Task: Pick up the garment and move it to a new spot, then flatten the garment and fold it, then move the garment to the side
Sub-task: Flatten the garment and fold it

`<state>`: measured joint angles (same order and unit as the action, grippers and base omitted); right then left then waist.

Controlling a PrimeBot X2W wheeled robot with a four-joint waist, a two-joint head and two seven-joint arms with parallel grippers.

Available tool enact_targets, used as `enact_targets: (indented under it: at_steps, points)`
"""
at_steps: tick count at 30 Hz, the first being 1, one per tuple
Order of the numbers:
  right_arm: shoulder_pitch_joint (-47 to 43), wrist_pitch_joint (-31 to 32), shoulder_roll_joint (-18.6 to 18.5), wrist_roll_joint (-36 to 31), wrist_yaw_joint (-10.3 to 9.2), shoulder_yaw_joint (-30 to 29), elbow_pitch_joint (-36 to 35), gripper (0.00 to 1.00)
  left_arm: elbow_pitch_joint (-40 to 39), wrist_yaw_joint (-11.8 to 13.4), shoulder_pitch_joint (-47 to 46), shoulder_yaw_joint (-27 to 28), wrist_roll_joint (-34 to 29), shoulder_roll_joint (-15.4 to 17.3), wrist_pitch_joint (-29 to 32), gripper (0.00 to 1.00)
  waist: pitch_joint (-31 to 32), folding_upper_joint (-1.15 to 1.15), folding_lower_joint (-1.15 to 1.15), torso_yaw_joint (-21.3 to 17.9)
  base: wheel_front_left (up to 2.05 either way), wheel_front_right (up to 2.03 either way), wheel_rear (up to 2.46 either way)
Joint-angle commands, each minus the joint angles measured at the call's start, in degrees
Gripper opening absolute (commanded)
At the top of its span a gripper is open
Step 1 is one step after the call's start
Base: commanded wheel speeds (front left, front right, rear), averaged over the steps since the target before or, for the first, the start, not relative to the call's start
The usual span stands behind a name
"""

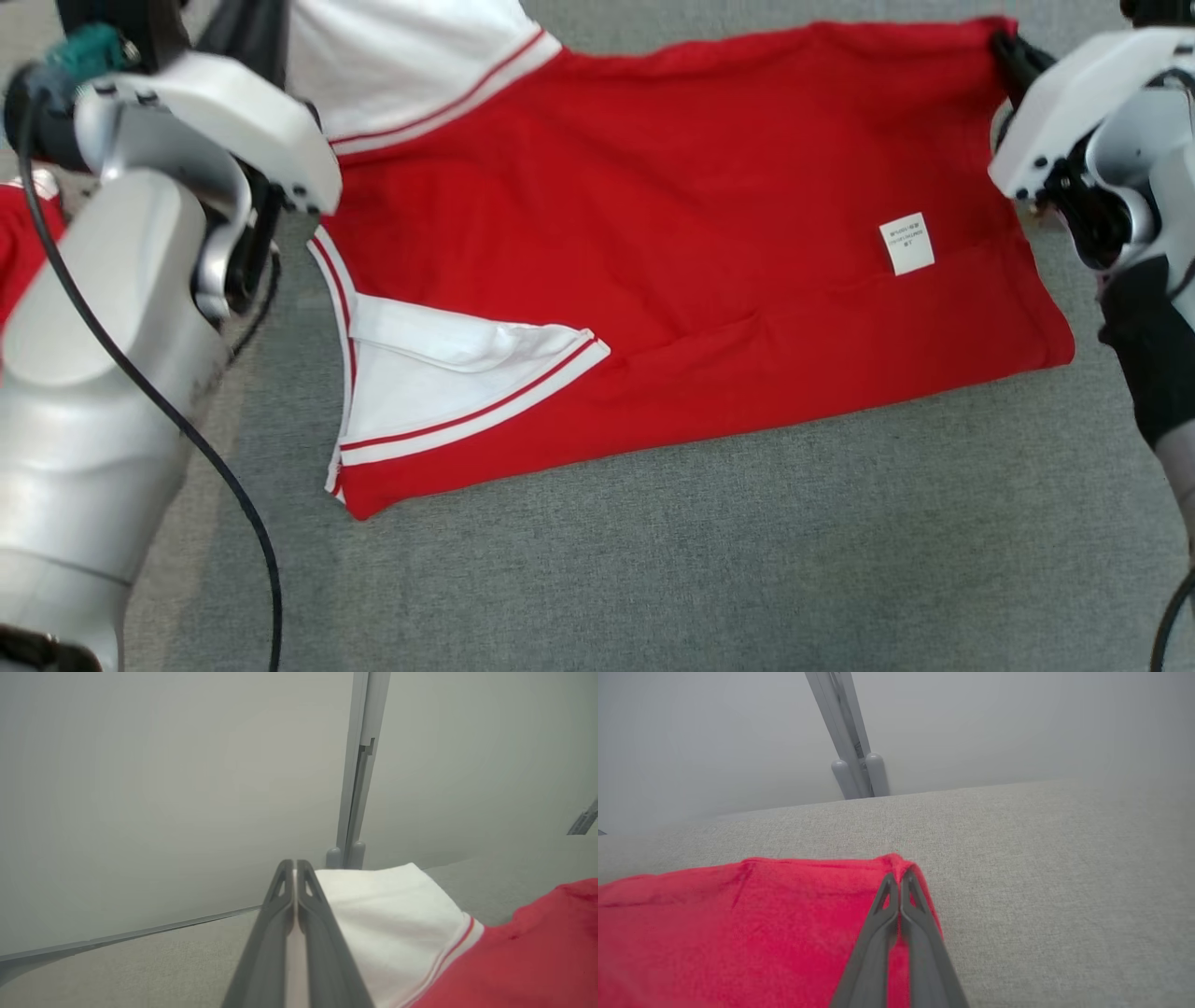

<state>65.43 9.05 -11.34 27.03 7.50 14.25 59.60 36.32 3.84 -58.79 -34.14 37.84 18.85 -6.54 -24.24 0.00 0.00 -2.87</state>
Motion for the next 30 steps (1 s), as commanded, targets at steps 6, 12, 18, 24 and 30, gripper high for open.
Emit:
enact_targets:
  at_steps: [6, 12, 18, 24, 30]
  points:
    - [-6.34, 1.95, -4.94, 7.24, -0.02, 3.81, -3.49, 0.00, -5.22, 0.89, 7.82, 0.09, 1.96, 0.88, -0.27, 0.00, 3.57, 0.00, 0.00, 2.51, 0.00, 0.00, 0.00]
    - [-11.55, 3.50, -9.67, 13.40, -0.02, 6.10, -6.39, 0.00, -12.78, 2.92, 15.04, -0.23, 3.77, 2.27, 2.07, 0.00, 5.88, 0.00, 0.00, 4.18, 0.00, 0.00, 0.00]
    - [-15.07, 3.42, -12.27, 17.47, -0.02, 7.64, -8.52, 0.00, -22.10, 6.45, 22.48, -0.74, 5.15, 4.06, 5.23, 0.00, 6.72, 0.00, 0.00, 4.69, 0.00, 0.00, 0.00]
    - [-18.86, 2.57, -14.23, 20.12, -0.02, 9.21, -10.98, 0.00, -30.76, 10.14, 30.10, -0.81, 6.53, 5.69, 6.82, 0.00, 6.87, 0.00, 0.00, 4.89, 0.00, 0.00, 0.00]
    - [-22.24, 3.65, -14.82, 22.84, -0.02, 10.57, -12.69, 0.00, -34.66, 12.63, 36.29, -0.86, 7.71, 6.39, 6.70, 0.00, 6.33, 0.00, 0.00, 4.36, 0.00, 0.00, 0.00]
